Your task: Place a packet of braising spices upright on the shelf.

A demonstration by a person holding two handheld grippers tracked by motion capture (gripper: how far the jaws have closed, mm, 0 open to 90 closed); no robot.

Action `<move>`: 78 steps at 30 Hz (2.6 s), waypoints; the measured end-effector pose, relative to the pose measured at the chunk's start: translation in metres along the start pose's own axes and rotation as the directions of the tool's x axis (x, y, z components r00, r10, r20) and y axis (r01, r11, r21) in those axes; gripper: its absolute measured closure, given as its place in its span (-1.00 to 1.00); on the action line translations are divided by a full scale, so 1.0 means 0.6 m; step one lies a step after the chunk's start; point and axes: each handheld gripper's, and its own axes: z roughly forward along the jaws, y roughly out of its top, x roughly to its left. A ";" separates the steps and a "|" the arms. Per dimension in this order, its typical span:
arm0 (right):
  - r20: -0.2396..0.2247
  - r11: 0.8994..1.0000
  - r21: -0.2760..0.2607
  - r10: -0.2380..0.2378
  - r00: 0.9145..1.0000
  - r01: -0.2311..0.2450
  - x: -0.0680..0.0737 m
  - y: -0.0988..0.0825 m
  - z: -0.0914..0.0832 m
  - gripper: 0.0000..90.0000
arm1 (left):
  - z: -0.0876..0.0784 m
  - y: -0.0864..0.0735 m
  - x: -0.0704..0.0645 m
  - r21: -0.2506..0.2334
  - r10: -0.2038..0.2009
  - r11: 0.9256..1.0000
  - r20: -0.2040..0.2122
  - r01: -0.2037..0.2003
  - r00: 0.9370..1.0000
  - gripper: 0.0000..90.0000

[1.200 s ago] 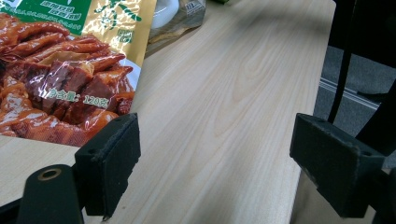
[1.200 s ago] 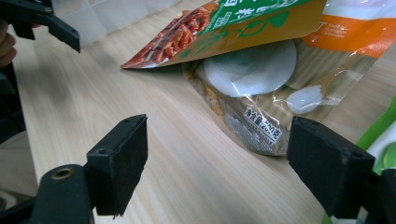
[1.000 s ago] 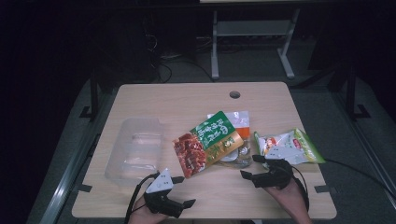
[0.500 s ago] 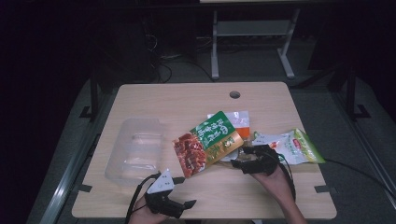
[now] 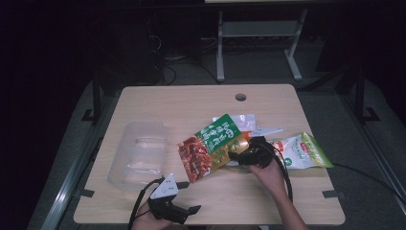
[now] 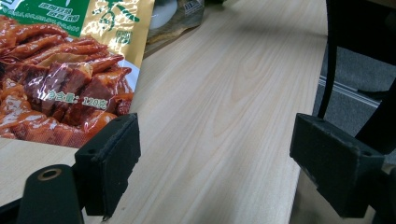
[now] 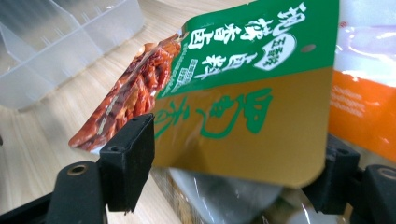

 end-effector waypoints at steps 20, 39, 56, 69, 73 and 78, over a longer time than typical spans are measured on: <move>-0.031 0.998 -0.034 0.050 0.998 -0.051 0.003 0.009 0.021 0.77 | 0.001 0.000 0.000 0.003 0.002 1.000 -0.001 -0.002 1.000 -0.64; -0.047 0.998 -0.064 -0.029 0.998 0.026 0.025 0.026 -0.005 0.99 | 0.000 0.000 -0.001 0.005 0.002 1.000 -0.002 -0.002 1.000 -0.64; -0.067 0.989 -0.104 -0.111 0.992 0.104 0.037 0.051 -0.050 0.99 | 0.000 0.000 0.000 0.009 0.008 1.000 -0.003 -0.008 1.000 -0.64; -0.066 0.969 -0.095 -0.237 0.969 0.230 0.065 0.093 -0.085 0.99 | 0.002 0.000 -0.002 -0.004 -0.006 1.000 0.000 0.006 1.000 -0.65; -0.050 0.955 -0.085 -0.288 0.956 0.283 0.075 0.106 -0.095 0.99 | 0.001 0.000 -0.001 0.000 0.004 1.000 -0.002 -0.004 1.000 -0.65; -0.046 0.938 -0.080 -0.341 0.939 0.337 0.090 0.119 -0.108 1.00 | 0.002 0.000 -0.001 0.002 0.005 1.000 -0.001 -0.005 1.000 -0.64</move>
